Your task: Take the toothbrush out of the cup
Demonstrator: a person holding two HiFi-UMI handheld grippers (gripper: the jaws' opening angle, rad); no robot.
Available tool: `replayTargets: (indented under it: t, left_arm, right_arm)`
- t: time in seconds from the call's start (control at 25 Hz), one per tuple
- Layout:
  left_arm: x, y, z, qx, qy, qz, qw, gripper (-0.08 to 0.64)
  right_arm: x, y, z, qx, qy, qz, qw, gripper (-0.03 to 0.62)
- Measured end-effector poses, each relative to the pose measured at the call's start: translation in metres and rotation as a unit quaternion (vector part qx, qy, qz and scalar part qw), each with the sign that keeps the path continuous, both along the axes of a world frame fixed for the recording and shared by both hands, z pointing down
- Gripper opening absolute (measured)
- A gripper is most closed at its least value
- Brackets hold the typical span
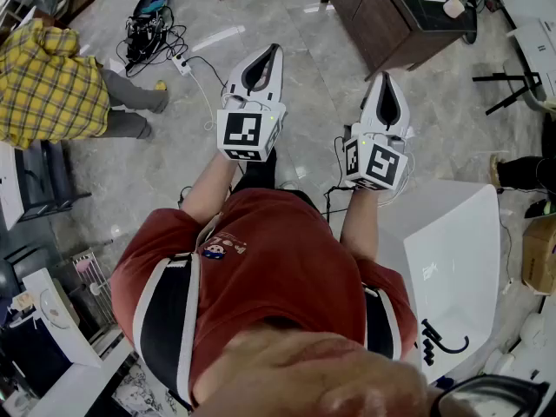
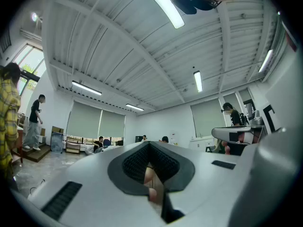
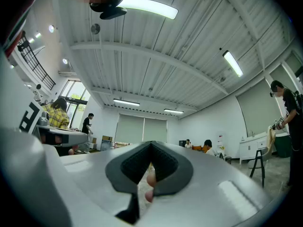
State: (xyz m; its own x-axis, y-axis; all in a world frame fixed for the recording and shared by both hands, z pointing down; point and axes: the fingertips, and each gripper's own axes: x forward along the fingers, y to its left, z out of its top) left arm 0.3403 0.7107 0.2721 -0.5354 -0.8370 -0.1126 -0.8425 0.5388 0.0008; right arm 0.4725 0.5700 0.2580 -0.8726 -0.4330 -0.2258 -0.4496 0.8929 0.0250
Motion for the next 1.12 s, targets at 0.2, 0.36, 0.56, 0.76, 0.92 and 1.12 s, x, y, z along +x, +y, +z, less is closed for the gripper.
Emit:
replayTargets:
  t: [0.2, 0.36, 0.56, 0.76, 0.92, 1.12]
  left_arm:
    - [-0.007, -0.002, 0.001, -0.002, 0.004, -0.001, 1.0, 0.005]
    - [-0.012, -0.008, 0.004, -0.006, 0.008, 0.002, 1.0, 0.005]
    - [-0.021, -0.019, 0.009, -0.011, 0.014, 0.003, 0.9998, 0.005]
    - [-0.04, -0.034, 0.015, -0.019, 0.02, 0.005, 0.9996, 0.005]
    - [-0.066, -0.044, 0.018, -0.026, 0.027, 0.003, 0.9993, 0.005]
    - [-0.112, -0.06, 0.015, -0.024, 0.032, -0.004, 0.9992, 0.005]
  right_arm:
    - [-0.007, -0.003, 0.001, -0.003, 0.003, 0.0, 1.0, 0.009]
    - [-0.01, -0.009, 0.006, -0.013, 0.003, 0.003, 1.0, 0.009]
    - [-0.018, -0.019, 0.01, -0.027, -0.002, 0.006, 1.0, 0.009]
    - [-0.038, -0.032, 0.018, -0.039, 0.006, 0.002, 0.999, 0.009]
    - [-0.065, -0.042, 0.024, -0.045, 0.015, -0.004, 0.999, 0.009]
    - [-0.114, -0.06, 0.022, -0.044, 0.024, -0.014, 0.999, 0.009]
